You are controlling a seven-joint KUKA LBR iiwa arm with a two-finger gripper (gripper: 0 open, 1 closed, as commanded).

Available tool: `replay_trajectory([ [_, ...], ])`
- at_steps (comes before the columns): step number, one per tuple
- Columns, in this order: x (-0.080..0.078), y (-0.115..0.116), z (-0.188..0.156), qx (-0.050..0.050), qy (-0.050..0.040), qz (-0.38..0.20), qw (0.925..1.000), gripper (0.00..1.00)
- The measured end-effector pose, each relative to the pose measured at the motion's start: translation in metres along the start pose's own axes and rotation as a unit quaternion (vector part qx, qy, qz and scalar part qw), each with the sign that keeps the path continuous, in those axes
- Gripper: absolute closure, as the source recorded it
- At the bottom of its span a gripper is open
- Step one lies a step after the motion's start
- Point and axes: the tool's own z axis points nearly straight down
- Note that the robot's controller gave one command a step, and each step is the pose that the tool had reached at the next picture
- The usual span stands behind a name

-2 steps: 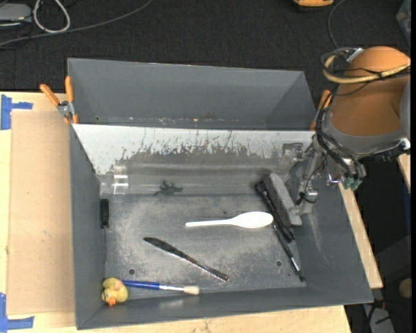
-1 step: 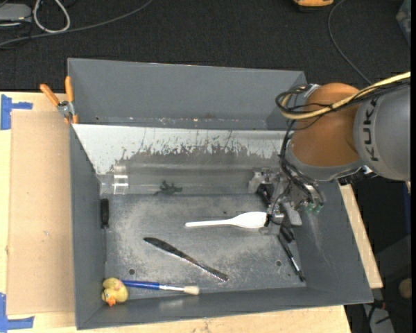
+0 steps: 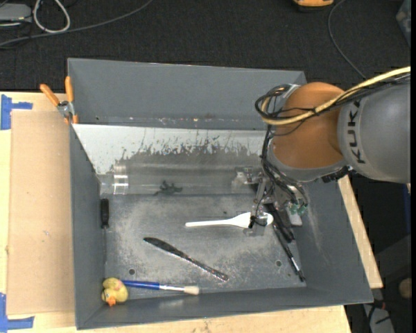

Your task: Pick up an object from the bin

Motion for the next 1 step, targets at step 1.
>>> replay_trajectory([
  [1,-0.0013,-0.0066,0.015,0.0,0.0059,0.025,0.9997,0.0],
])
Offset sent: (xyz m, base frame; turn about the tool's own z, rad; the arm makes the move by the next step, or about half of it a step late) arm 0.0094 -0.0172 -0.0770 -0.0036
